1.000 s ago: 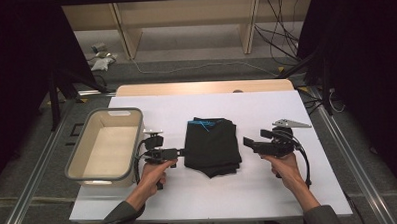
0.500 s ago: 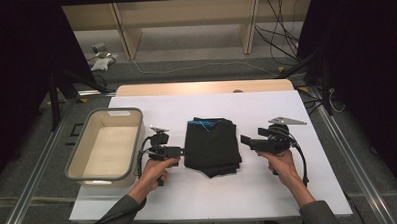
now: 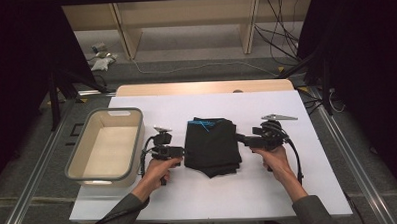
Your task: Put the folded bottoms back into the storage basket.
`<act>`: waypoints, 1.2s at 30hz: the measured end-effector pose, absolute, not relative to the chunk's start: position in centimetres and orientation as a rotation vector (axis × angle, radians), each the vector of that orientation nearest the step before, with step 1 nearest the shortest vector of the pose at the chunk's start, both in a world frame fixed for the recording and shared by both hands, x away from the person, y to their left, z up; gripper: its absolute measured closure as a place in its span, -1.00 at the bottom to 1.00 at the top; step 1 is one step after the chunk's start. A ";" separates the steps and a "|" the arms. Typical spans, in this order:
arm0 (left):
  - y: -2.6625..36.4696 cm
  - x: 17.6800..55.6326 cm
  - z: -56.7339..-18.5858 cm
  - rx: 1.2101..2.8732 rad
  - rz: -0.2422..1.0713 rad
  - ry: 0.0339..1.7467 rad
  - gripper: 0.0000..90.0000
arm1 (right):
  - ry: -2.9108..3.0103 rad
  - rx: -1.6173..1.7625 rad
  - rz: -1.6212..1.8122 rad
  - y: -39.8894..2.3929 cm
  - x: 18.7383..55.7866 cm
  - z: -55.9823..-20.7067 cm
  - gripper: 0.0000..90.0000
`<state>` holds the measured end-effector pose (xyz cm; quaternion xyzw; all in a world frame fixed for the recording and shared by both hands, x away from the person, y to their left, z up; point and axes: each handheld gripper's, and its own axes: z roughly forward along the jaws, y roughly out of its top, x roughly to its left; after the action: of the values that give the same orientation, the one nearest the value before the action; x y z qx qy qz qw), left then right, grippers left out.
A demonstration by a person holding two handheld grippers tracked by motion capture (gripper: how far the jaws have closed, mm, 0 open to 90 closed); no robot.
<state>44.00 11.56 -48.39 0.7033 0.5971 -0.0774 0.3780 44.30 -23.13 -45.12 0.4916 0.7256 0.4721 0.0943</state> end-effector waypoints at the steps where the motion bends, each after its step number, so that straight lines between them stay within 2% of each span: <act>1: 11.5 44.0 -48.4 1.800 -0.196 1.524 -0.28 | 2.154 1.464 1.396 -23.0 44.4 -45.1 -0.73; 13: 10.6 44.0 -48.6 1.833 -0.176 1.500 0.17 | 2.209 1.508 1.336 -21.9 45.7 -45.4 -0.70; 22: 10.6 43.9 -48.4 1.820 -0.150 1.500 0.68 | 2.268 1.604 1.234 -21.0 47.1 -45.7 -0.65; 27: 10.5 43.9 -48.3 1.828 -0.142 1.486 0.75 | 2.302 1.670 1.157 -20.2 48.5 -46.1 -0.65; 36: 10.7 43.9 -48.3 1.831 -0.150 1.479 0.75 | 2.373 1.737 0.980 -18.3 50.0 -47.5 -0.57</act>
<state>43.92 10.69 -48.26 0.7176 0.5797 -0.0589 0.3815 49.96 -18.33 -47.50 0.5603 0.7653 0.3162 0.0208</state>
